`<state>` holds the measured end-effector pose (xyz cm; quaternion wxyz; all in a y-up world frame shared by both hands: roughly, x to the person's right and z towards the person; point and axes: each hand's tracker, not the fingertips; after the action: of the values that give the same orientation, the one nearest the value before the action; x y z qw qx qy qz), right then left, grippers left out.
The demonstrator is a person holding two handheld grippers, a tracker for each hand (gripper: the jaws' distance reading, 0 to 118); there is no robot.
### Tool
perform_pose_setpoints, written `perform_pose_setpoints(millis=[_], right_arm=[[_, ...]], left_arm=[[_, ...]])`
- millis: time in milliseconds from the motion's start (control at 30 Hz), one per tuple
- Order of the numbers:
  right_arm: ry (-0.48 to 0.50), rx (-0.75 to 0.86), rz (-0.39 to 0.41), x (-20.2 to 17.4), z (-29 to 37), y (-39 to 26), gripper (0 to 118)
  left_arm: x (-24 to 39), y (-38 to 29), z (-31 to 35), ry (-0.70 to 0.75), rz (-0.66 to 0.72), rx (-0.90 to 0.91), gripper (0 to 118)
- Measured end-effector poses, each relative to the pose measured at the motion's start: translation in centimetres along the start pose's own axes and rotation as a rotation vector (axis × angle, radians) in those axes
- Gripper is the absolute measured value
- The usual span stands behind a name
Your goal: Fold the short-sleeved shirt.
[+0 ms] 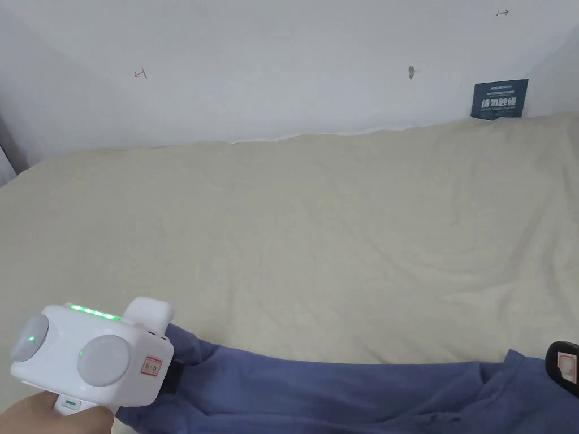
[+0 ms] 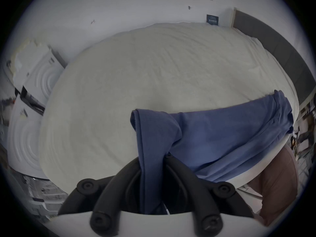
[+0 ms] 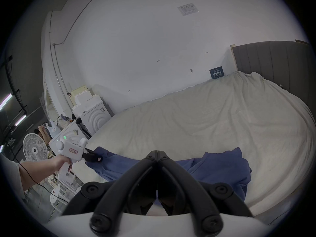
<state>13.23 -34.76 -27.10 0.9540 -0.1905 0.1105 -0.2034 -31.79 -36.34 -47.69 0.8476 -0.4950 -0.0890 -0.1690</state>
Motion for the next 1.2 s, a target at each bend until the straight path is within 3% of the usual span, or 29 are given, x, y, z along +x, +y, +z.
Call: perform_pose_setpoints(millis=[200,333,433,567,633,700,767,833,900,933,967,1000,1200], right_arm=[[0.01,0.013,-0.012,0.8,1.2,-0.6,1],[0.007,0.013,-0.028,1.8,2.4,-0.5,1],[-0.008,0.02,-0.031,3.0,3.4,-0.2,1],[-0.023,0.038,-0.041,3.6,4.6,0.3,1],[-0.023,0.042,-0.056,3.7,4.8,0.4,1],[-0.02,0.046,-0.074,4.0,4.7,0.4,1],[-0.011,0.047,-0.088,4.0,4.5,0.4,1],[-0.007,0.048,-0.093,3.9,4.2,0.3,1],[0.002,0.046,-0.097,3.7,4.0,0.1,1],[0.007,0.044,-0.097,3.6,3.9,0.0,1],[0.011,0.041,-0.097,3.5,3.8,-0.1,1],[0.015,0.036,-0.095,3.5,3.6,-0.2,1],[0.024,0.008,-0.081,3.1,3.5,-0.6,1]], left_arm=[[8.3,4.6,1.3,-0.214,-0.047,-0.022,8],[15.5,7.3,-0.9,-0.413,-0.038,-0.124,8],[19.1,8.3,-2.9,-0.463,-0.031,-0.161,12],[19.2,8.5,-3.8,-0.735,0.158,-0.243,101],[18.0,8.3,-3.2,-0.91,0.24,-0.239,103],[16.4,8.1,-1.8,-0.959,0.258,-0.204,103],[14.6,7.7,-0.2,-0.918,0.247,-0.154,103],[13.4,7.3,1.7,-0.771,0.226,-0.1,103],[12.5,6.6,2.6,-0.526,0.17,-0.059,100],[12.6,6.5,2.7,-0.449,0.127,-0.049,91],[12.6,6.1,2.6,-0.371,0.068,-0.043,41],[12.6,5.7,2.3,-0.37,0.043,-0.028,0],[16.1,5.1,-2.5,-0.414,0.045,-0.127,0]])
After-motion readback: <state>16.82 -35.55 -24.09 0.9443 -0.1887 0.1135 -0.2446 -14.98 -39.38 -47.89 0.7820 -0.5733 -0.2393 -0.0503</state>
